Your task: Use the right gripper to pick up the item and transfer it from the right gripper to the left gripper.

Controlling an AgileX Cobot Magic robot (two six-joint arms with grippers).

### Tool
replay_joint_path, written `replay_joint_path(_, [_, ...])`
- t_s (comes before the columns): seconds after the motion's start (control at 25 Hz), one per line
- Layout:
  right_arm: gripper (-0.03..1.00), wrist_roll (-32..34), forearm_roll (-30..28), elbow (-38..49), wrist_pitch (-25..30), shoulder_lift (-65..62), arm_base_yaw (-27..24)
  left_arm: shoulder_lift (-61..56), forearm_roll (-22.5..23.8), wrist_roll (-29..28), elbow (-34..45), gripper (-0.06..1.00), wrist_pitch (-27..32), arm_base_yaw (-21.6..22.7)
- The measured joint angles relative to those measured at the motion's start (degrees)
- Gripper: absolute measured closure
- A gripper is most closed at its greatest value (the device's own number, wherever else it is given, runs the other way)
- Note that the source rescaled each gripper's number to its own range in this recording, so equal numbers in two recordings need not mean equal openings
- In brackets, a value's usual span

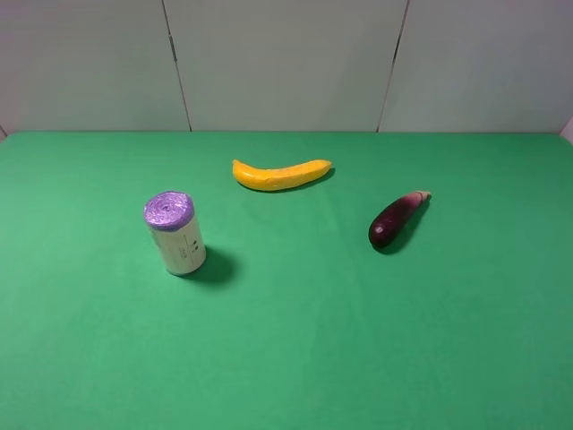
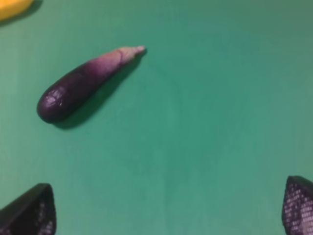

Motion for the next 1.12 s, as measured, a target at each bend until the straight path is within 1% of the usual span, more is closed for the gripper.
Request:
replay_joint_path(0.12, [-0.03,1.0,0.0,-2.3,0.2,6.7,3.7,0.0,0.0,0.0,0.0,-0.04,0.0,0.0])
replay_joint_path(0.32, [-0.03,8.1,0.0,-5.3,1.9,16.6,9.2,0.0,0.0,0.0,0.0,-0.04,0.0,0.0])
replay_joint_path(0.64, [-0.03,16.0,0.0,-9.4,1.2,31.3,15.8,0.0,0.0,0.0,0.0,-0.04,0.0,0.0])
replay_joint_path(0.84, [-0.03,19.3,1.2,-10.4,-1.6,39.1,17.3,0.0,0.0,0.0,0.0,-0.04,0.0,0.0])
replay_joint_path(1.12, [-0.03,24.5,1.1,-10.4,-8.6,46.5,17.3,0.0,0.0,0.0,0.0,-0.04,0.0,0.0])
